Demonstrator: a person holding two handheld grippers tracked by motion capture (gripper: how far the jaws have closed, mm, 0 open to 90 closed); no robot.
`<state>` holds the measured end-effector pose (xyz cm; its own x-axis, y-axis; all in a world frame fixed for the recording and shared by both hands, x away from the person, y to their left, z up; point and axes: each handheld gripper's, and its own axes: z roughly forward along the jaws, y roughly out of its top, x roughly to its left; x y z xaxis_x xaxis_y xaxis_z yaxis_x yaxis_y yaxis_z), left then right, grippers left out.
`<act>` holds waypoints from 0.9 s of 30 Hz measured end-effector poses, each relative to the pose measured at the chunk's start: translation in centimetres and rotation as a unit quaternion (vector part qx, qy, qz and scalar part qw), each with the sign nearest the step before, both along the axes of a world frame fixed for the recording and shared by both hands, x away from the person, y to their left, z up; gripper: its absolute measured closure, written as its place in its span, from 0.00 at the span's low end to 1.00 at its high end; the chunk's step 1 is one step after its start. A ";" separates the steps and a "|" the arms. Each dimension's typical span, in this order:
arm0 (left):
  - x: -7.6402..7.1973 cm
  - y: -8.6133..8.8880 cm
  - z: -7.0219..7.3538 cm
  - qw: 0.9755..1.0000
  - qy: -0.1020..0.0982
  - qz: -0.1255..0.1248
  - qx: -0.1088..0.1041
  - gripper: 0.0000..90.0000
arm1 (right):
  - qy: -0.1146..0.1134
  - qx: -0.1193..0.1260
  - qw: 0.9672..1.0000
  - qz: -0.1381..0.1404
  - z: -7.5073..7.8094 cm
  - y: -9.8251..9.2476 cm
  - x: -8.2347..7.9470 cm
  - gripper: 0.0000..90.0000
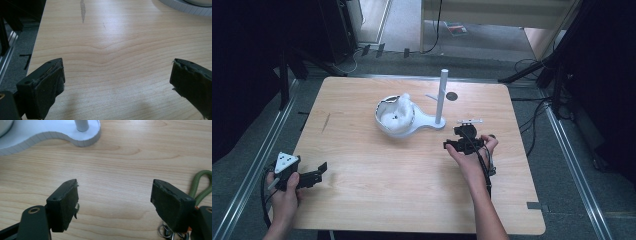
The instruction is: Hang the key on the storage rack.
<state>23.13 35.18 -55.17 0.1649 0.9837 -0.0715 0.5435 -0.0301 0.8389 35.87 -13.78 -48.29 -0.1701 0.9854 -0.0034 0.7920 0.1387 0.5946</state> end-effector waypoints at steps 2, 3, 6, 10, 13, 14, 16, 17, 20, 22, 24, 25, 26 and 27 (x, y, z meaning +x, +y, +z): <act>0.0 0.0 0.0 1.000 0.000 0.000 0.000 0.00 | 0.005 -0.002 1.000 -0.007 -0.2 -0.4 0.1 0.26; 0.0 0.0 0.0 1.000 0.000 0.000 -0.001 0.00 | 0.007 -0.002 1.000 -0.010 -0.3 -0.5 0.2 0.26; 0.0 0.0 0.0 1.000 0.000 0.000 0.001 0.00 | 0.013 -0.003 1.000 -0.017 -0.5 -1.1 0.4 0.27; 0.0 0.0 0.0 1.000 0.001 0.000 0.001 0.00 | 0.018 -0.003 0.999 -0.027 -0.6 -1.7 0.5 0.28; 0.0 0.0 0.0 1.000 0.001 0.000 0.001 0.00 | 0.020 -0.004 0.999 -0.036 -0.7 -2.3 0.7 0.29; 0.0 0.0 0.0 1.000 0.001 0.001 0.001 0.00 | 0.021 -0.004 0.999 -0.040 -0.8 -2.5 0.7 0.29; 0.0 0.0 0.0 1.000 0.000 0.001 0.000 0.00 | 0.025 -0.003 0.999 -0.044 -0.8 -2.8 0.8 0.30; 0.0 0.0 0.0 1.000 0.000 0.001 0.000 0.00 | 0.027 -0.002 0.999 -0.046 -0.9 -3.0 0.8 0.31; 0.0 0.0 0.0 1.000 0.000 0.001 0.000 0.00 | 0.034 0.002 0.998 -0.060 -1.0 -3.8 1.0 0.33; 0.0 0.0 0.0 1.000 0.001 0.001 0.000 0.00 | 0.035 0.005 0.997 -0.069 -1.0 -4.2 1.1 0.34; 0.0 0.0 0.0 1.000 0.001 0.001 0.000 0.00 | 0.034 0.006 0.997 -0.073 -1.0 -4.7 1.1 0.35; 0.0 0.0 0.0 1.000 0.001 0.001 0.000 0.00 | 0.035 0.007 0.996 -0.077 -1.1 -4.9 1.1 0.35; 0.0 0.0 0.0 1.000 0.000 0.001 0.000 0.00 | 0.036 0.008 0.996 -0.080 -1.1 -5.1 1.2 0.36; 0.0 0.0 0.0 1.000 0.001 0.001 0.001 0.00 | 0.037 0.009 0.996 -0.084 -1.1 -5.4 1.2 0.37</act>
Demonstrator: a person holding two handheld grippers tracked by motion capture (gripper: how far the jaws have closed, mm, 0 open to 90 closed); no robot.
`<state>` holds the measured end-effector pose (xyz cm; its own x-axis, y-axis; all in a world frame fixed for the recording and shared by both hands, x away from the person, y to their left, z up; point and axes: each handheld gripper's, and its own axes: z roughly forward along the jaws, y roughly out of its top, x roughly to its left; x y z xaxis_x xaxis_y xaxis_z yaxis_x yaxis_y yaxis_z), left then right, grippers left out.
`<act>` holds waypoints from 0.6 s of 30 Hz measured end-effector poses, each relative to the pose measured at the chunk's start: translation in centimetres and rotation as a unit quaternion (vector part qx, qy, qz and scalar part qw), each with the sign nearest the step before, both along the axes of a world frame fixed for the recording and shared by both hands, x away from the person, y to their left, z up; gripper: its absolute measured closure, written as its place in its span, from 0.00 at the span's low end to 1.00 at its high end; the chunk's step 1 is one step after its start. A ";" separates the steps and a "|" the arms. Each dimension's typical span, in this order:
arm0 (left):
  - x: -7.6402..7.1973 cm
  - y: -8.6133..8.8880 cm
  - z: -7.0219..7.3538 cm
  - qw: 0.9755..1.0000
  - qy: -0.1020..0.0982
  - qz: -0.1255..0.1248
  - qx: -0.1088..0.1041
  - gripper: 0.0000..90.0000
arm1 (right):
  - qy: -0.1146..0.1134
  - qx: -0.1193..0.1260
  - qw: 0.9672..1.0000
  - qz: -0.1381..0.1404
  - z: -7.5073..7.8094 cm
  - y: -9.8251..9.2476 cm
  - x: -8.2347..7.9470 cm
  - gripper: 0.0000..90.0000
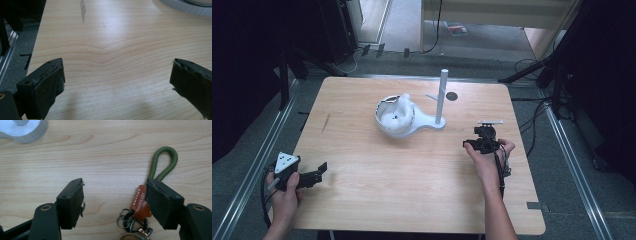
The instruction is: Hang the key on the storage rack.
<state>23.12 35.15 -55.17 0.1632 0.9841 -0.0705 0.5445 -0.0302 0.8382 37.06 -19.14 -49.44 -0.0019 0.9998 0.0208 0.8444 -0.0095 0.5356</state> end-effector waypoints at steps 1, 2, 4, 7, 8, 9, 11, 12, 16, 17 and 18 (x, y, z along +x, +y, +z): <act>0.0 0.0 0.0 1.000 0.000 0.000 0.000 0.00 | 0.001 0.002 1.000 -0.004 0.0 -0.2 0.0 0.37; 0.0 0.0 0.0 1.000 0.000 0.000 0.000 0.00 | 0.002 0.001 1.000 -0.006 -0.1 -0.4 0.0 0.38; 0.0 0.0 0.0 1.000 0.000 0.000 0.000 0.00 | 0.005 0.004 1.000 -0.014 -0.2 -0.7 0.0 0.41; 0.0 0.0 0.0 1.000 0.000 0.000 0.001 0.00 | 0.010 0.001 1.000 -0.027 -0.3 -1.2 0.1 0.47; 0.0 0.0 0.0 1.000 0.000 0.000 0.001 0.00 | 0.012 0.005 1.000 -0.029 -0.3 -1.4 0.1 0.49; 0.0 0.0 0.0 1.000 0.000 0.000 0.001 0.00 | 0.013 0.005 0.999 -0.030 -0.4 -1.5 0.1 0.50; 0.0 0.0 0.0 1.000 0.000 0.001 0.000 0.00 | 0.017 0.002 0.999 -0.035 -0.5 -1.7 0.1 0.52; 0.0 0.0 0.0 1.000 0.000 0.001 0.000 0.00 | 0.020 0.003 0.999 -0.039 -0.5 -1.8 0.2 0.53; 0.0 0.0 0.0 1.000 0.001 0.001 0.000 0.00 | 0.026 0.006 0.998 -0.050 -0.7 -2.1 0.2 0.56; 0.0 0.0 0.0 1.000 0.000 0.001 0.000 0.00 | 0.028 0.008 0.998 -0.052 -0.7 -2.2 0.3 0.57; 0.0 0.0 0.0 1.000 0.000 0.001 0.000 0.00 | 0.029 0.007 0.998 -0.053 -0.7 -2.3 0.3 0.58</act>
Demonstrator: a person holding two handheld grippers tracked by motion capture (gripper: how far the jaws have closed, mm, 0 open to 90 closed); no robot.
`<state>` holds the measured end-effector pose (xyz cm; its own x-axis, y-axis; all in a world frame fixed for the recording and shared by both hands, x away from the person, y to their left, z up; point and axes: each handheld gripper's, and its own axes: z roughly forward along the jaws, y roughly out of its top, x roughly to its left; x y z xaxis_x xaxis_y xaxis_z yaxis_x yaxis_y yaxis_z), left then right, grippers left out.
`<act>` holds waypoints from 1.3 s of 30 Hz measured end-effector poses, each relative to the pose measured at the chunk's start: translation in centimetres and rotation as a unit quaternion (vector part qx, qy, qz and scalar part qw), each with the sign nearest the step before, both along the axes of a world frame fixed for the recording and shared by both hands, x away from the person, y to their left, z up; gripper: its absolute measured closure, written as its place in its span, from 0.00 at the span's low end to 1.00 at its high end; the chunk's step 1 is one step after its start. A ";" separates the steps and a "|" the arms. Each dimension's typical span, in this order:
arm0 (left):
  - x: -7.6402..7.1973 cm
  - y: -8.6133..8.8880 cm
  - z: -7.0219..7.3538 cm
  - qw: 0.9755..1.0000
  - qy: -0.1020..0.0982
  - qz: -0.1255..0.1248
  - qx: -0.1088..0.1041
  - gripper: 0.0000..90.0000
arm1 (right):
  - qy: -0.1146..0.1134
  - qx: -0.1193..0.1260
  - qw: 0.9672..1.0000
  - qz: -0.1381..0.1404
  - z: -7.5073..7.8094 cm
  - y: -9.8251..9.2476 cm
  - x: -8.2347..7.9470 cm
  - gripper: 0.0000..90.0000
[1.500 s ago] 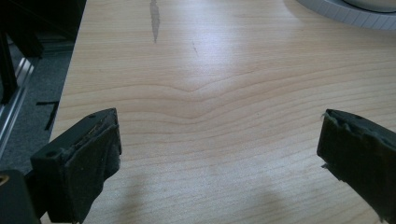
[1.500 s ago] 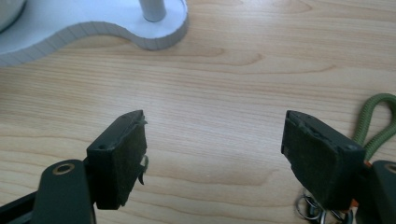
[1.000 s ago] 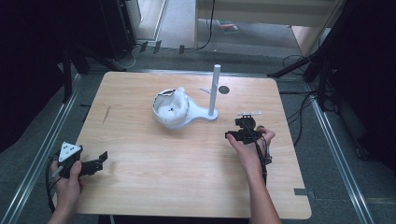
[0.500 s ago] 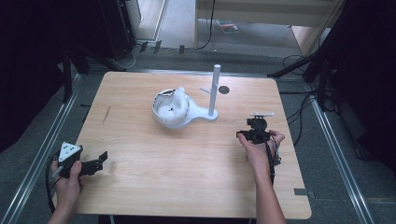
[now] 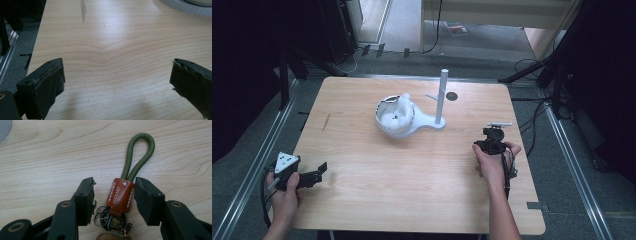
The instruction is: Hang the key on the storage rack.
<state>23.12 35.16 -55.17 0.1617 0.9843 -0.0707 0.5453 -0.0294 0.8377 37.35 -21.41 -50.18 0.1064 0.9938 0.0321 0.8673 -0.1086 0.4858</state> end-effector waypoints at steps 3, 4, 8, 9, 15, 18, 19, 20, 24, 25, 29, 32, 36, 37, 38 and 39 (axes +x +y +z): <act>0.0 0.0 0.0 1.000 0.000 0.000 0.000 0.00 | 0.004 0.006 1.000 -0.009 -0.1 -0.2 0.1 0.61; 0.0 0.0 0.0 1.000 0.000 0.000 0.000 0.00 | 0.005 0.005 1.000 -0.010 -0.1 -0.3 0.1 0.61; 0.0 0.0 0.0 1.000 0.000 0.000 -0.001 0.00 | 0.012 0.012 1.000 -0.017 -0.3 -0.4 0.1 0.64; 0.0 0.0 0.0 1.000 0.000 0.000 -0.001 0.00 | 0.014 0.013 1.000 -0.019 -0.4 -0.5 0.1 0.64; 0.0 0.0 0.0 1.000 0.000 0.000 -0.001 0.00 | 0.021 0.016 1.000 -0.018 -0.6 -0.6 0.2 0.68; 0.0 0.0 0.0 1.000 0.000 0.001 -0.001 0.00 | 0.024 0.017 0.999 -0.019 -0.7 -0.7 0.3 0.69; 0.0 0.0 0.0 1.000 0.000 0.001 -0.001 0.00 | 0.025 0.016 0.999 -0.019 -0.7 -0.7 0.3 0.69; 0.0 0.0 0.0 1.000 0.000 0.000 -0.001 0.00 | 0.026 0.017 0.999 -0.017 -0.8 -0.8 0.3 0.69; 0.0 0.0 0.0 1.000 0.000 0.001 -0.001 0.00 | 0.027 0.017 0.999 -0.016 -0.9 -0.9 0.3 0.70; 0.0 0.0 0.0 1.000 0.000 0.000 -0.001 0.00 | 0.028 0.015 0.999 -0.014 -0.9 -0.8 0.3 0.70; 0.0 0.0 0.0 1.000 0.000 0.001 0.000 0.00 | 0.026 0.006 1.000 -0.008 -1.2 -0.7 0.2 0.74; 0.0 0.0 0.0 1.000 0.000 0.000 0.001 0.00 | 0.026 -0.012 1.000 0.001 -1.2 -0.3 0.2 0.74; 0.0 0.0 0.0 1.000 0.002 -0.001 0.001 0.00 | 0.024 -0.013 1.000 0.007 -1.2 -0.3 0.2 0.75; 0.0 0.0 0.0 1.000 0.002 0.000 0.001 0.00 | 0.023 -0.012 1.000 0.007 -1.2 -0.3 0.2 0.75; 0.0 0.0 0.0 1.000 0.001 0.000 0.001 0.00 | 0.022 -0.011 1.000 0.010 -1.2 -0.4 0.2 0.76; 0.0 0.0 0.0 1.000 0.001 0.000 0.000 0.00 | 0.019 -0.009 1.000 0.013 -1.3 -0.4 0.1 0.76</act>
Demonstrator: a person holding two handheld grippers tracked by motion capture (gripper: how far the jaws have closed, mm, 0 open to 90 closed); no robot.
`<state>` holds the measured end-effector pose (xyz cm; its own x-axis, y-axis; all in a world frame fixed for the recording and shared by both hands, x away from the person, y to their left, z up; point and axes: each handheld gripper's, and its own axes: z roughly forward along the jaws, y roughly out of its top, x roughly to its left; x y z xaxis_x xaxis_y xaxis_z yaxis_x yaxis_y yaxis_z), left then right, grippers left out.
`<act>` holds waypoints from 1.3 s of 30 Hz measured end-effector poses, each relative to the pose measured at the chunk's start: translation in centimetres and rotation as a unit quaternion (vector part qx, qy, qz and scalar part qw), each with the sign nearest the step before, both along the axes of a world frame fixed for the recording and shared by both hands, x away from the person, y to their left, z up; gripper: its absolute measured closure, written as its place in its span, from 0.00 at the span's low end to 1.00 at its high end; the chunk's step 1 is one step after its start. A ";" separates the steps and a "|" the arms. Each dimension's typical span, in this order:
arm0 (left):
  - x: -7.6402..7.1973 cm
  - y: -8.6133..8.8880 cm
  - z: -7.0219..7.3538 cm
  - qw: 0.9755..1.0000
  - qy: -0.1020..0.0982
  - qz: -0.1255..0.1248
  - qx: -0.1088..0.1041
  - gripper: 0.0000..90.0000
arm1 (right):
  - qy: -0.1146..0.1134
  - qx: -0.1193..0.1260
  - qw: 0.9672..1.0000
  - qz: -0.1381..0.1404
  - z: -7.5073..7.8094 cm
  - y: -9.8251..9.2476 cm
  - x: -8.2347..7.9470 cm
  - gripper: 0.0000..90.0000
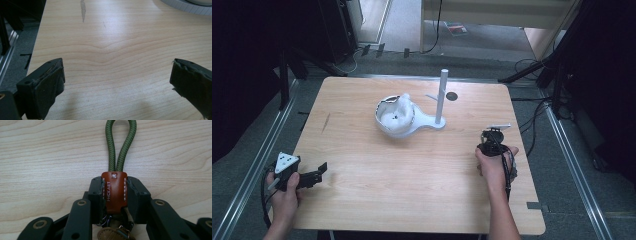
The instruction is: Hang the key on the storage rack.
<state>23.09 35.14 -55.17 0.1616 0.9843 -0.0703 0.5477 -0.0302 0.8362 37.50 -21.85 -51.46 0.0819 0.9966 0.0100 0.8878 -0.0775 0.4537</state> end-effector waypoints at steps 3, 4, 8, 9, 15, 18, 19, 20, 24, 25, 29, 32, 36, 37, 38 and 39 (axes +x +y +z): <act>0.0 0.0 0.0 1.000 0.000 0.000 0.000 0.00 | -0.010 0.001 1.000 0.005 -0.1 -0.1 -0.3 0.77; 0.0 0.0 0.0 1.000 0.000 0.000 0.000 0.00 | -0.014 0.004 1.000 0.004 -0.1 -0.2 -0.3 0.77; 0.0 0.0 0.0 1.000 0.001 0.000 0.000 0.00 | -0.032 0.018 0.999 0.007 -0.3 -0.5 -0.7 0.78; 0.0 0.0 0.0 1.000 0.000 0.000 -0.001 0.00 | -0.037 0.022 0.999 0.006 -0.4 -0.6 -0.8 0.78; 0.0 0.0 0.0 1.000 0.001 0.000 0.000 0.00 | -0.071 0.021 0.997 0.021 -0.2 -0.4 -1.7 0.78; 0.0 0.0 0.0 1.000 0.000 0.000 0.000 0.00 | -0.097 0.023 0.995 0.028 0.3 -0.1 -2.3 0.78; 0.0 0.0 0.0 1.000 0.000 0.000 0.000 0.00 | -0.107 0.023 0.994 0.030 0.5 0.0 -2.5 0.78; 0.0 0.0 0.0 1.000 0.000 0.000 0.000 0.00 | -0.116 0.028 0.992 0.031 0.7 0.1 -2.7 0.78; 0.0 0.0 0.0 1.000 0.000 0.000 0.000 0.00 | -0.148 0.036 0.988 0.038 1.4 0.4 -3.3 0.78; 0.0 0.0 0.0 1.000 0.000 0.000 0.000 0.00 | -0.155 0.037 0.987 0.037 1.6 0.5 -3.5 0.78; 0.0 0.0 0.0 1.000 0.000 0.001 0.000 0.00 | -0.194 0.043 0.979 0.044 2.4 0.7 -4.1 0.78; 0.0 0.0 0.0 1.000 0.001 0.000 0.000 0.00 | -0.219 0.042 0.973 0.055 2.9 1.2 -4.6 0.78; 0.0 0.0 0.0 1.000 0.001 0.001 0.000 0.00 | -0.244 0.049 0.967 0.062 3.4 1.6 -5.0 0.78; 0.0 0.0 0.0 1.000 0.001 0.000 0.000 0.00 | -0.249 0.050 0.965 0.062 3.5 1.7 -5.1 0.78; 0.0 0.0 0.0 1.000 0.000 0.001 -0.001 0.00 | -0.256 0.049 0.963 0.065 3.7 1.9 -5.2 0.78; 0.0 0.0 0.0 1.000 0.000 0.001 -0.001 0.00 | -0.265 0.048 0.961 0.068 3.8 2.0 -5.3 0.78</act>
<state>23.10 35.14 -55.18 0.1602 0.9845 -0.0719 0.5481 -0.0281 0.8360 32.17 -19.82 -47.64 -0.0917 0.9900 0.1074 0.5399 -0.0412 0.8408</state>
